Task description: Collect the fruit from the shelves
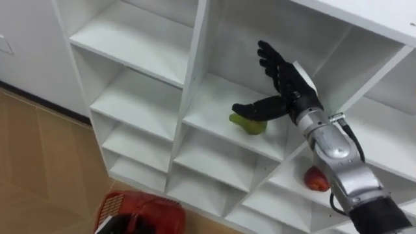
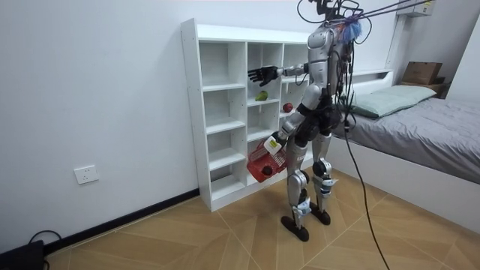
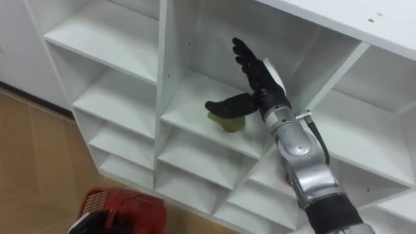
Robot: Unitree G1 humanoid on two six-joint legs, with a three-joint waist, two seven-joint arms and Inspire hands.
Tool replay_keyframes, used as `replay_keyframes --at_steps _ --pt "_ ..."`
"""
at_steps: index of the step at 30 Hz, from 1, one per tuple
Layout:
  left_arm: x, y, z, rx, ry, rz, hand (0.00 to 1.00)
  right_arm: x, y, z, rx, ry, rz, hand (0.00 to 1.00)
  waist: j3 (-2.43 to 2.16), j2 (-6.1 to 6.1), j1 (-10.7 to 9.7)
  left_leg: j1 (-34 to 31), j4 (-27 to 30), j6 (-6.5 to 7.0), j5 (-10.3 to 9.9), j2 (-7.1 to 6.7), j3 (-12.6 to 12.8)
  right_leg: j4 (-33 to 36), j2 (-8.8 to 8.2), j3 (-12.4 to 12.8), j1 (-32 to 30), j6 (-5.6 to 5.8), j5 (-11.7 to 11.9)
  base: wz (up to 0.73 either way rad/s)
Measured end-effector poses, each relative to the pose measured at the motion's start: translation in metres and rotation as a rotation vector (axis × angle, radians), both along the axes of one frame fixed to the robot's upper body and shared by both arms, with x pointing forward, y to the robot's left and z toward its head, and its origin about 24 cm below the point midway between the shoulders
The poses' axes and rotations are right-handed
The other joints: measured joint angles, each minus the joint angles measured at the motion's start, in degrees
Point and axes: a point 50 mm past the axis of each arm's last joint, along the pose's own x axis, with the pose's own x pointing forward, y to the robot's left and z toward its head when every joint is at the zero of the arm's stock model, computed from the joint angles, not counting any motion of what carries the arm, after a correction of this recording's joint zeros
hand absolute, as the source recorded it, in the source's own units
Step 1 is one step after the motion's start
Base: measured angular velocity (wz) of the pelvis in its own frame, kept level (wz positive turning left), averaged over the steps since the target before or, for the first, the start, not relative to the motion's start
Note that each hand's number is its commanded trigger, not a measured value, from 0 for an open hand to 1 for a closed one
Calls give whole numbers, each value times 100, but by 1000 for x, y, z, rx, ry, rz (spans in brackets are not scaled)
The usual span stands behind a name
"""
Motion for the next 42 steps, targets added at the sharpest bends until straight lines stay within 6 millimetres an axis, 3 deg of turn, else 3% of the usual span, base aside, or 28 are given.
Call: replay_keyframes --at_steps 5,11,21,27,31,42 --pt "2 1 1 9 -6 -10 100 2 -7 -9 -16 36 -51 0 36 64 2 -166 79 -14 13 -26 -91 13 -6 -74 -110 -5 3 10" --pt "3 0 1 18 2 -26 100 0 -12 -20 -31 77 -86 0 31 74 17 -332 78 -19 43 -31 -101 34 -16 -97 -283 -21 12 0" --pt "3 -4 0 -10 21 -46 100 -2 -18 -34 -62 141 -112 0 2 115 14 -421 82 1 76 -70 -135 47 -61 -180 -357 -17 15 3" --pt "3 -7 -1 -30 30 -66 100 -3 -20 -38 -64 158 -115 0 -53 220 17 -406 55 0 94 -70 -139 52 -66 -185 -353 -16 15 1" --pt "6 -8 0 -30 30 -67 100 -5 -22 -47 -74 205 -107 0 -54 220 13 -431 52 -1 122 -84 -202 114 -101 -214 -390 -14 11 7" --pt "8 -10 0 -34 30 -69 100 -3 -26 -43 -87 202 -91 0 -52 217 -21 -545 82 10 142 -118 -220 116 -108 -230 -464 -13 11 1"
